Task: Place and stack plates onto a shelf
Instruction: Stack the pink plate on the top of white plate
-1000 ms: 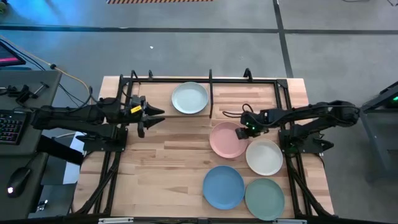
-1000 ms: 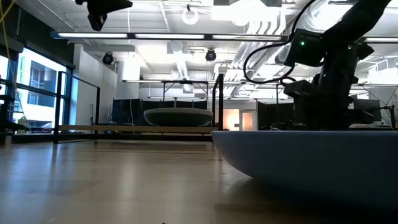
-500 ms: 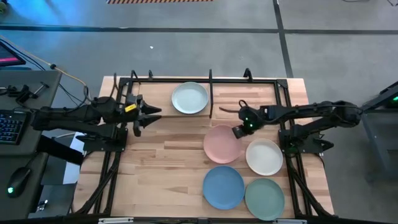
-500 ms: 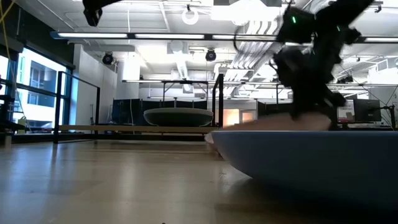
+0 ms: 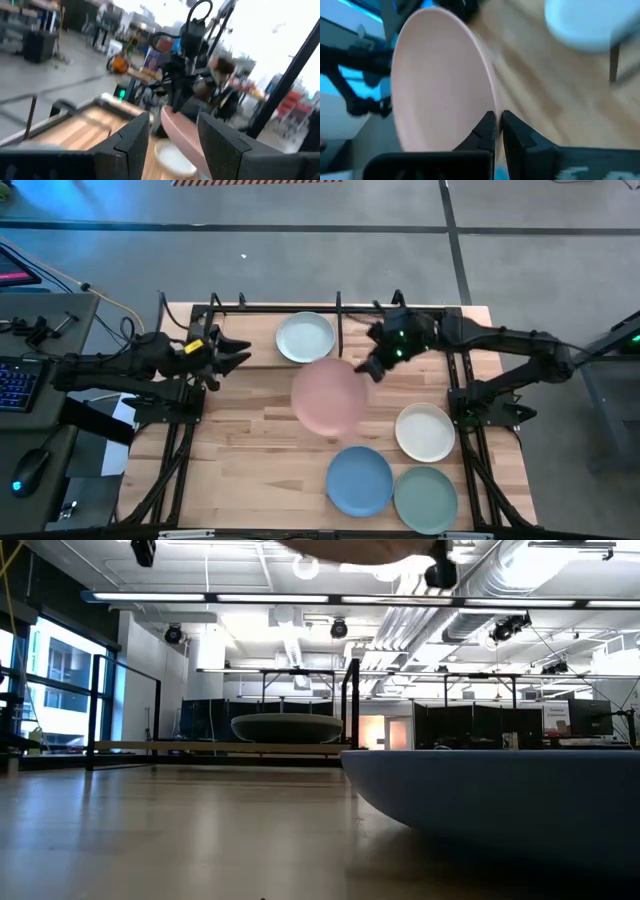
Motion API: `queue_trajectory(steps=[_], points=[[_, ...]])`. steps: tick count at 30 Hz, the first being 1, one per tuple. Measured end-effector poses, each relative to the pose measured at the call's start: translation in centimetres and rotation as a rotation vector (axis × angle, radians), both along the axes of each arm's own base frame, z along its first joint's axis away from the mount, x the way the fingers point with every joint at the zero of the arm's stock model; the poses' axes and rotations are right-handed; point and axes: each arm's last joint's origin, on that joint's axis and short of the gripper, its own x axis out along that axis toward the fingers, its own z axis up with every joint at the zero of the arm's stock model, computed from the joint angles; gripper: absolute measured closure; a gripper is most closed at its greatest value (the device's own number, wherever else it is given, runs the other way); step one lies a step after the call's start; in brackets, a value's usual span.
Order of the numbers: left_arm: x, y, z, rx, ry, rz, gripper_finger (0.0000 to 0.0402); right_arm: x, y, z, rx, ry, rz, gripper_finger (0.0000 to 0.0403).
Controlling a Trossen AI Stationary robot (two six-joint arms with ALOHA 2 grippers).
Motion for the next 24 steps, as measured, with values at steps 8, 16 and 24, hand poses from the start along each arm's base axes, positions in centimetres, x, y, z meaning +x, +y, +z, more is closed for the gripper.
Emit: queue_trajectory(steps=[8,16,24], points=[[-0.3,0.0,1.3,0.046,-0.125,0.009,0.0245,6.0,-5.2,4.4,-0.284,0.061,-0.021,0.0403],[-0.2,0.0,1.4,0.048,-0.132,0.01,0.0245,11.5,-13.6,2.3,-0.293,0.142,-0.078,0.0403],[-0.2,0.0,1.4,0.024,-0.137,0.004,0.0245,12.1,-18.6,-2.3,-0.234,0.313,-0.167,0.0403]])
